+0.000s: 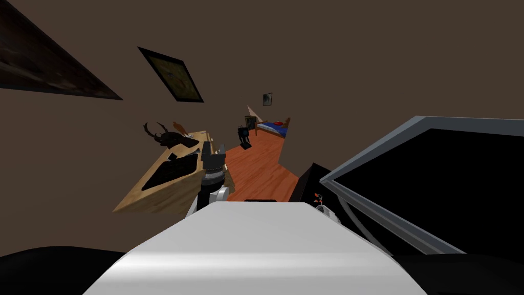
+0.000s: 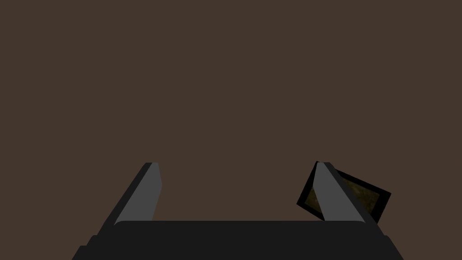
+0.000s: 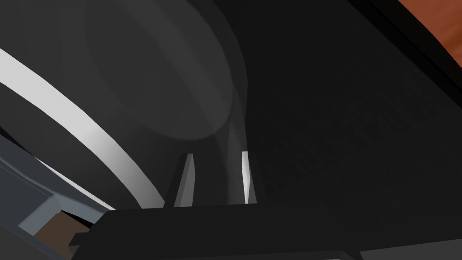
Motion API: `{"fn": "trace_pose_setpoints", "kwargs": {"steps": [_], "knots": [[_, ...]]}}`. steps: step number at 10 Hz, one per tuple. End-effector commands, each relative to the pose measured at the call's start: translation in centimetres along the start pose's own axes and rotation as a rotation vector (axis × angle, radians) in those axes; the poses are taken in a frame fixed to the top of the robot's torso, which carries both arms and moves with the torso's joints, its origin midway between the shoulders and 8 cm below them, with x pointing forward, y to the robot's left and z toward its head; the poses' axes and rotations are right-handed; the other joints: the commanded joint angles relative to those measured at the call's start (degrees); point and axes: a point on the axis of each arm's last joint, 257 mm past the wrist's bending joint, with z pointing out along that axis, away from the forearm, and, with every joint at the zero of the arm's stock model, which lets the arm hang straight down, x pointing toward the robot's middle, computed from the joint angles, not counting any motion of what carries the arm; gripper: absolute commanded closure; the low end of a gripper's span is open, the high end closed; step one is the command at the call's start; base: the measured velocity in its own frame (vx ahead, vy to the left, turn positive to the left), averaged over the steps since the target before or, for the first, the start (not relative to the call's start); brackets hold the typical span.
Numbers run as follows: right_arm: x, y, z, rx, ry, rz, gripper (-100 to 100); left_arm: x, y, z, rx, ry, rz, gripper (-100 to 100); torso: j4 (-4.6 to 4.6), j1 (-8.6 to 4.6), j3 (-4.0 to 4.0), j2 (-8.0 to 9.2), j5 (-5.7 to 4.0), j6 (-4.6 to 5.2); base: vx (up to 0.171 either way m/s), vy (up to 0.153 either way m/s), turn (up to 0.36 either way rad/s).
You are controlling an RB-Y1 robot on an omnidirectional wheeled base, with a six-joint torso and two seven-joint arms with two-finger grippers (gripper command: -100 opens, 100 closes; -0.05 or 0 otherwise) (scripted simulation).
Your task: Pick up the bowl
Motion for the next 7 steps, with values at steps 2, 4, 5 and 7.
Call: {"fn": "trace_pose_setpoints", "kwargs": {"steps": [2,4,5,7], "knots": [[-0.7,-0.1,-0.2,-0.008,-0.013,-0.004,100,0.0,0.0,0.0,0.000,0.000,0.000,0,0.00,-0.09,-0.01,-0.02,0.01,-0.03,-0.014,0.042,-0.013],[-1.8,-1.4,-0.8,-0.005,-0.033,-0.013,100,0.0,0.0,0.0,0.000,0.000,0.000,0,-0.03,-0.07,-0.04,-0.05,0.08,0.00,-0.012,0.074,-0.091],[-2.6,-2.2,-1.2,-0.004,-0.047,-0.020,100,0.0,0.0,0.0,0.000,0.000,0.000,0,-0.03,0.04,-0.02,-0.01,0.10,-0.01,-0.034,0.112,-0.076],[-3.0,-2.6,-1.4,-0.004,-0.053,-0.023,100,0.0,0.0,0.0,0.000,0.000,0.000,0,-0.02,0.14,0.00,0.02,0.15,-0.04,-0.023,0.067,-0.035]]}}
